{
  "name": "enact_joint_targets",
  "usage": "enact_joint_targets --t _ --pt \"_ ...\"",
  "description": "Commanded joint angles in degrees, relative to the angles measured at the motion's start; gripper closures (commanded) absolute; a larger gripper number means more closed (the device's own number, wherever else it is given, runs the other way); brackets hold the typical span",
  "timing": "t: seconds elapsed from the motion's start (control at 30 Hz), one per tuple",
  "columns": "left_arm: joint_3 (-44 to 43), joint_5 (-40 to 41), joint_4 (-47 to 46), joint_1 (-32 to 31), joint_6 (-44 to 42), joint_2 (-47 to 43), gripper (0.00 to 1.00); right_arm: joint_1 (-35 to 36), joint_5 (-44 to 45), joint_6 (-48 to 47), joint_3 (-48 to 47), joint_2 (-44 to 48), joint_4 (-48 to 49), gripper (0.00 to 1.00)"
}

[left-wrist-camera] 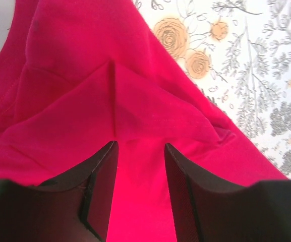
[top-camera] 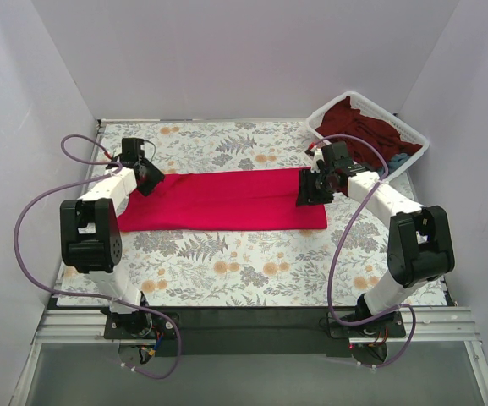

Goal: Fold and stack the t-shirts
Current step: Fold the tshirt

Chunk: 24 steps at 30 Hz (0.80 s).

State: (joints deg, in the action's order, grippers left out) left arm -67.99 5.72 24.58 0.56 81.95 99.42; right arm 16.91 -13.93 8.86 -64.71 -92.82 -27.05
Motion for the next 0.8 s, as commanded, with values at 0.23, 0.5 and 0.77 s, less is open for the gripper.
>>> enact_joint_targets --t 0.23,0.5,0.77 --pt "-0.83 0.44 -1.73 0.23 -2.41 4.73 0.56 0.32 -1.89 -0.16 1.42 1.59 2.26 0.45" --pt "-1.27 -0.18 -1.99 0.23 -2.59 7.54 0.56 0.32 -2.06 0.01 1.43 0.80 2.61 0.45" --pt "-1.54 -0.09 -1.82 0.23 -4.08 6.76 0.82 0.32 -2.06 0.19 1.78 0.53 3.14 0.45"
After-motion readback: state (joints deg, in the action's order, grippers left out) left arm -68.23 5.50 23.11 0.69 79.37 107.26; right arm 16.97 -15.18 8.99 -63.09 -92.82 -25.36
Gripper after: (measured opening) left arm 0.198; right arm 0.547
